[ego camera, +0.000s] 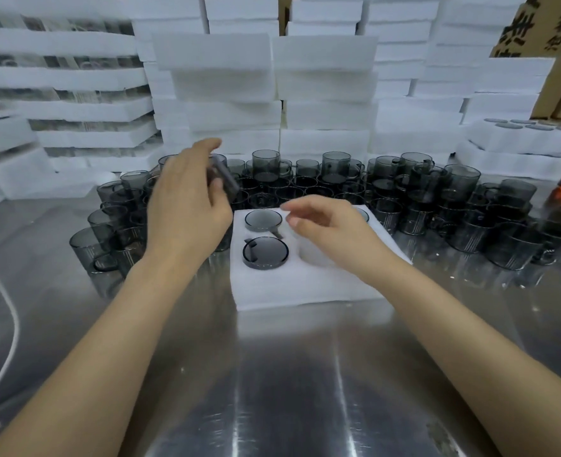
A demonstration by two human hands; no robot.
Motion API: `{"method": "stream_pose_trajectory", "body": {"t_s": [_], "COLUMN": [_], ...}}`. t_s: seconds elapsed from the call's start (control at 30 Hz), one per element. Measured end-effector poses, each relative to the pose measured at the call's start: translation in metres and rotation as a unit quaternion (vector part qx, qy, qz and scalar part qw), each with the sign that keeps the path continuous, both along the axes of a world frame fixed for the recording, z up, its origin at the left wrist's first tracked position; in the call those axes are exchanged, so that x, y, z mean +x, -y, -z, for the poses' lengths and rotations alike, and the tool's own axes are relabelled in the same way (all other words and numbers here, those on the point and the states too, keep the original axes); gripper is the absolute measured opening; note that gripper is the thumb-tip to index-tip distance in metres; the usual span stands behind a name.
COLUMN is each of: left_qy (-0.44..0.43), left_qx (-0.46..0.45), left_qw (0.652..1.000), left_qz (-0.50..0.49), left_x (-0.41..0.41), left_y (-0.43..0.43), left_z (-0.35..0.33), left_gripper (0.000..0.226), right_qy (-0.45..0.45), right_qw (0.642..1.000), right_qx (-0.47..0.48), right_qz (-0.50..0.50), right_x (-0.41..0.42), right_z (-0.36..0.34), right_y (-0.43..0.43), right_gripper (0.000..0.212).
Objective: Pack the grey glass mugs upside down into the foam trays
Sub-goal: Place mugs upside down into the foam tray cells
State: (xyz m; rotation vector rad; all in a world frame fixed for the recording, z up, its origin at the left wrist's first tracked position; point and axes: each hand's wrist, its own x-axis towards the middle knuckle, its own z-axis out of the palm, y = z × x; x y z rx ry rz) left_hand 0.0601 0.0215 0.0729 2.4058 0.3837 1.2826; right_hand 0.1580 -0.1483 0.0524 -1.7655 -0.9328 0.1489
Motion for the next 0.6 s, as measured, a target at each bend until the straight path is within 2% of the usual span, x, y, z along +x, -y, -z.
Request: {"method": "stream_pose_trajectory", "body": {"t_s": [0.13,0.23,0.3,0.4,0.5,0.6], "left_qy": [0.019,-0.003,-0.004,0.014,-0.034,-0.092], "left_qx": [-0.081,-0.092,-0.075,-0.073,-0.141,-0.175], "left_qw": [0.975,0.954,0.95,0.947,0.94,0.921], "left_qz": [0.207,0.284,0.303,0.311,0.309,0.335], "left_x": [0.005,0.007,0.008,0.01,0.013,0.014], "left_y": [0.014,0.022,0.025,0.026,0.027,0.027], "left_z": [0.004,0.011,0.013,0.016,0.017,0.021], "left_gripper": [0.048,0.056,0.056,0.06,0.069,0.07], "right_qy": [-0.119,-0.155,-0.127,-0.07,-0.021,0.092], "right_qw": [0.99,0.981,0.984,0.993,0.988,0.981], "right_qx": [0.072,0.093,0.088,0.086,0.153,0.171], "right_qz": [-0.025,-0.076,-0.088,-0.034,0.006,0.01], "right_x": [0.005,0.009,0.01,0.009,0.007,0.004], "right_z": [-0.004,-0.004,-0.002,-0.001,0.001,0.004], "right_y": [0.005,0.009,0.01,0.008,0.006,0.005], "right_gripper": [0.043,0.049,0.054,0.063,0.064,0.064]}}
